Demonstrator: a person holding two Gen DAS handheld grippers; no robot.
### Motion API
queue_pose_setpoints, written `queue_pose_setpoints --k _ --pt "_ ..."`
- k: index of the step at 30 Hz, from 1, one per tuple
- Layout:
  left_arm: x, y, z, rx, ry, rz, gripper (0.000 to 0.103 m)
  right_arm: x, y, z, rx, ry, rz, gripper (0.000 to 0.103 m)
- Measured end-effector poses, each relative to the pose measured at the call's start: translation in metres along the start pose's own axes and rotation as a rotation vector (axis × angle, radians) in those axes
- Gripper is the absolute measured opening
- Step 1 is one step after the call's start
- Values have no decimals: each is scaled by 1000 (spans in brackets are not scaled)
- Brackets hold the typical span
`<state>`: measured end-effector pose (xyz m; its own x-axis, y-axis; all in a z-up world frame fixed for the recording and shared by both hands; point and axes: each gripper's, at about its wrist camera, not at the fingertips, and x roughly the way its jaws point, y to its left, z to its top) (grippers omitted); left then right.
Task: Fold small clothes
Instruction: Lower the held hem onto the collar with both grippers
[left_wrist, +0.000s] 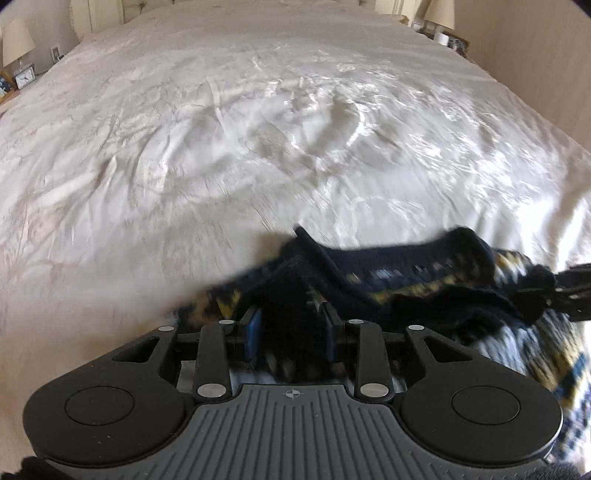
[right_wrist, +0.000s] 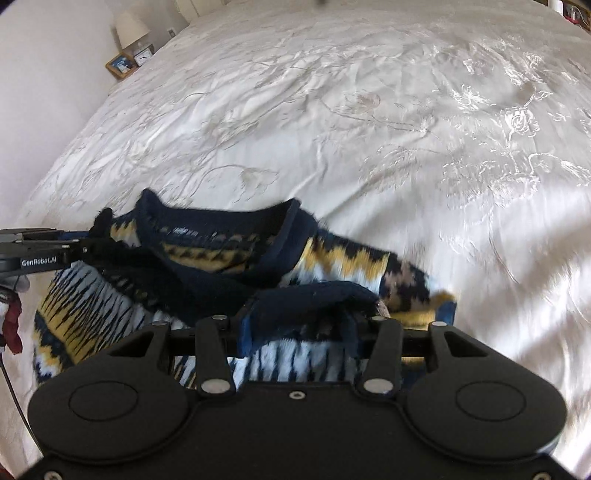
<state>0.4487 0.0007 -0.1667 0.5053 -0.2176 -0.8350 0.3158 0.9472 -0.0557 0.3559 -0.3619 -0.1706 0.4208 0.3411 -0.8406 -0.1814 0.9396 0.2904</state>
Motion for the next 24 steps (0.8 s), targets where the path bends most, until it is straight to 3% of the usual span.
queue_pose_setpoints --k 5,13,18,21,24 --pt "11 11 14 -29 5 17 32 3 -14 9 97 -28 8 55" --pt "-9 23 9 -66 2 124 37 -20 -38 12 209 -97 -106 62" --pt "-39 1 -3 -10 -43 131 37 -43 -15 9 93 -150 -129 62" --pt "-54 -9 -9 -25 -82 128 37 -57 6 4 23 -198 -126 62" --pt "-55 -13 -10 -56 -91 77 37 -56 21 -2 -16 -177 -60 62"
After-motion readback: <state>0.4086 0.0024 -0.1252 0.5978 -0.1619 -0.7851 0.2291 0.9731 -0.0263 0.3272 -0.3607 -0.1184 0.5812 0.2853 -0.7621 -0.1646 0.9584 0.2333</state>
